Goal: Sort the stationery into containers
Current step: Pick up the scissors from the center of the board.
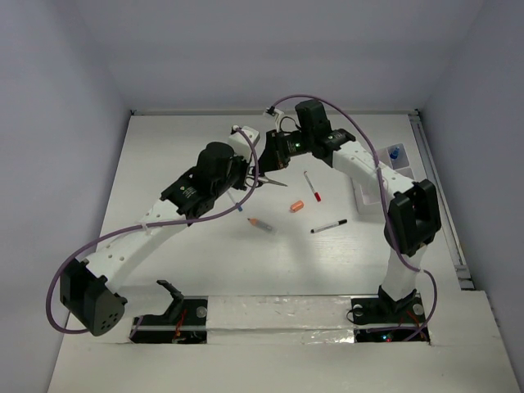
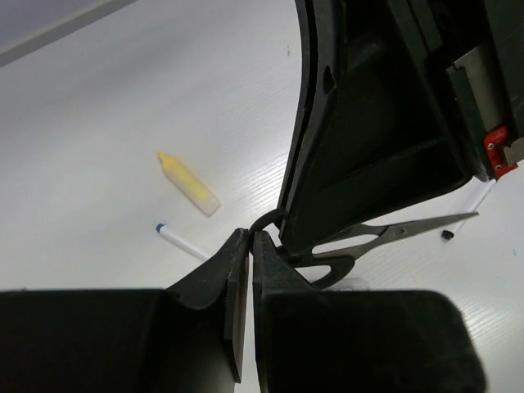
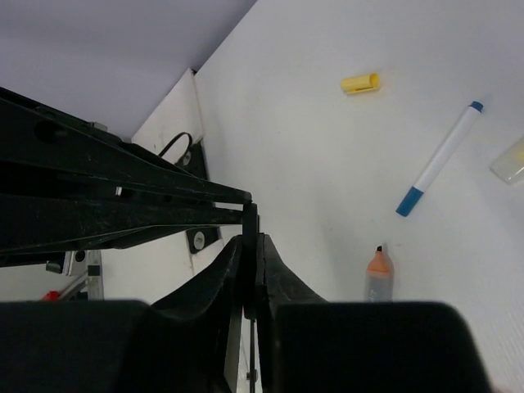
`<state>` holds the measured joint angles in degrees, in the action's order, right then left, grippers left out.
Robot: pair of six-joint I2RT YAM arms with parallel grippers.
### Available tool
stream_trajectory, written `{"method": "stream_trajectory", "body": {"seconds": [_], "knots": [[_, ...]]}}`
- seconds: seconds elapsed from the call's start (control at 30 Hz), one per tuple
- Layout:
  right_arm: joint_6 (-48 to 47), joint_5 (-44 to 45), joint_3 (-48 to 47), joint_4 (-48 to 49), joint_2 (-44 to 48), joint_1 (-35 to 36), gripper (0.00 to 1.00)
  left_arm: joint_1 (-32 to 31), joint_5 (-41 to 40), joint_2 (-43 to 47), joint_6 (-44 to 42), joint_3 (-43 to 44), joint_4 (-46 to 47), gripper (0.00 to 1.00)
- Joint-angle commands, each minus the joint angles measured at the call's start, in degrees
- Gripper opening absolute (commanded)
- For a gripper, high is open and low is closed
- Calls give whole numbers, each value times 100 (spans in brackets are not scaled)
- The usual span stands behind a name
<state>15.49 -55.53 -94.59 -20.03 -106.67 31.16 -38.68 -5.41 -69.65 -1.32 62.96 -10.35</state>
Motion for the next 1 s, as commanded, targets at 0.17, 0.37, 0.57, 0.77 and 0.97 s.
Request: {"method": "stream_trajectory", "body": {"seconds": [0.17,0.37,0.57,0.77,0.97], "knots": [[-107,156,63,105,50,48,0,-87,-478,188,79,14,244,0],[86,446,405,447,305,-13,0,-87,-733,416,308,76,305,18],[429,639,1011,1238,743,-267,0,-87,-918,768,466,50,463,48],[675,1447,1853,2089,1559,-715,0,-87,-857,1031,528,50,481,67],[711,3274,2909,2829,2580,-1454,0,-87,-830,1295,537,-143,455,75]]}}
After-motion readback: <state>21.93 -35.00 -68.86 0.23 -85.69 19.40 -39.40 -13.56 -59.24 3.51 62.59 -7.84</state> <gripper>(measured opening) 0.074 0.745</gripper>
